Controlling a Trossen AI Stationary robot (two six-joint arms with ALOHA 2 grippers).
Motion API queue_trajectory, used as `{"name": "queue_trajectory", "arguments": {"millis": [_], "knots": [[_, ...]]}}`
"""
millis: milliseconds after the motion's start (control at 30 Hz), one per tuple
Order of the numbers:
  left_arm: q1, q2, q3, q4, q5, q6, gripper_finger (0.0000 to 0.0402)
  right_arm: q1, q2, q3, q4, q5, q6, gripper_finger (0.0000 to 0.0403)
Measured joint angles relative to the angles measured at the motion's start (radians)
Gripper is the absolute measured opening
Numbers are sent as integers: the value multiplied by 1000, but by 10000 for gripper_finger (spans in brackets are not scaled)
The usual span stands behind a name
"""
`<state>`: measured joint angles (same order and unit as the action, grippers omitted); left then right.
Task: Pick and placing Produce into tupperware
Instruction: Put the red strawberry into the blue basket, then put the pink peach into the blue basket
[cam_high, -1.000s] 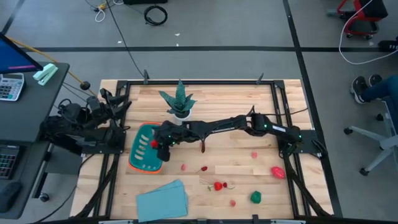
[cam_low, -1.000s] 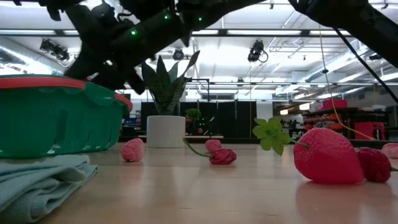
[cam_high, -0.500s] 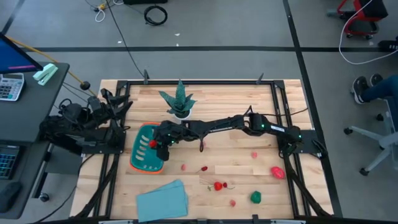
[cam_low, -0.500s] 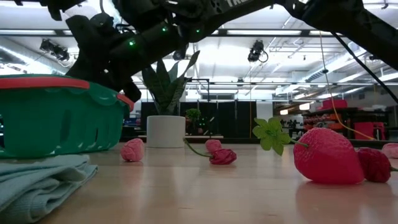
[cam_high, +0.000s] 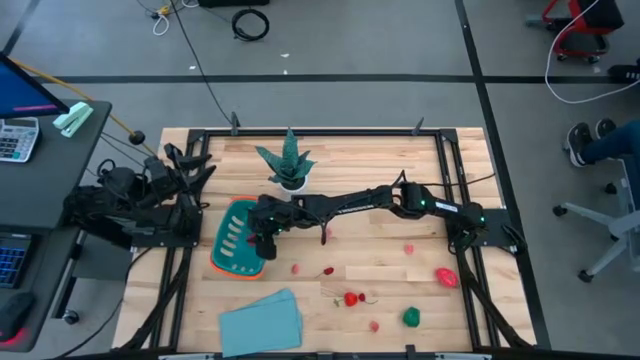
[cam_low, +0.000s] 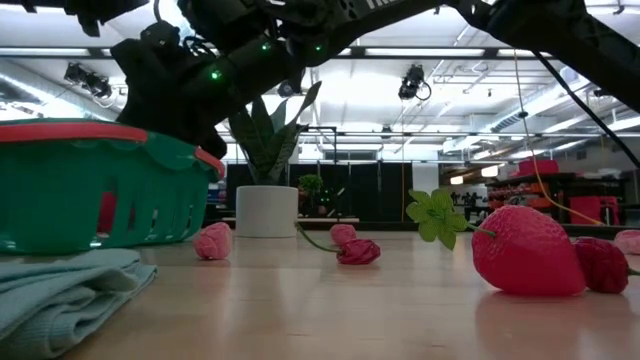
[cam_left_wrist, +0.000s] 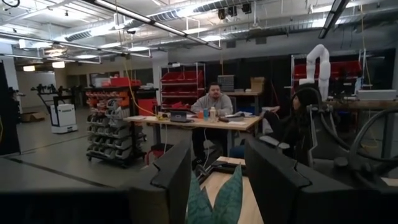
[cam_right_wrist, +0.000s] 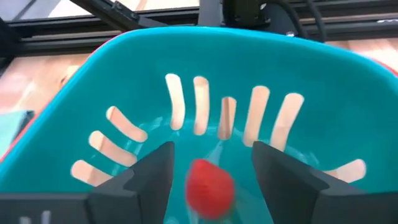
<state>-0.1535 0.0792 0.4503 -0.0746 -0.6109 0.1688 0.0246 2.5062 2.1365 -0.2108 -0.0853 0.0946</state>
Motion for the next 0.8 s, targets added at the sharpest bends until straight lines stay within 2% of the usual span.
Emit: {"name": "queue_trajectory", "arguments": {"millis": [200, 300, 433, 567, 667, 800], "knots": [[0, 0, 0, -1, 0, -1, 154, -3, -52, 0, -38, 23, 16, 243], [0, 0, 0, 4, 1, -7, 154, -3, -143, -1, -185, 8, 17, 242], [-1, 7, 3, 39, 9, 0, 158, 0, -299, 0, -487, 4, 67, 234], [-1, 64, 55, 99, 110, 0, 162, 23, -438, 0, -755, 13, 137, 226], [-1, 153, 152, 134, 186, 0, 162, 73, -514, 0, -869, 84, 146, 222], [-1, 333, 343, 128, 200, 27, 162, 177, -581, -42, -898, 314, 233, 217]]}}
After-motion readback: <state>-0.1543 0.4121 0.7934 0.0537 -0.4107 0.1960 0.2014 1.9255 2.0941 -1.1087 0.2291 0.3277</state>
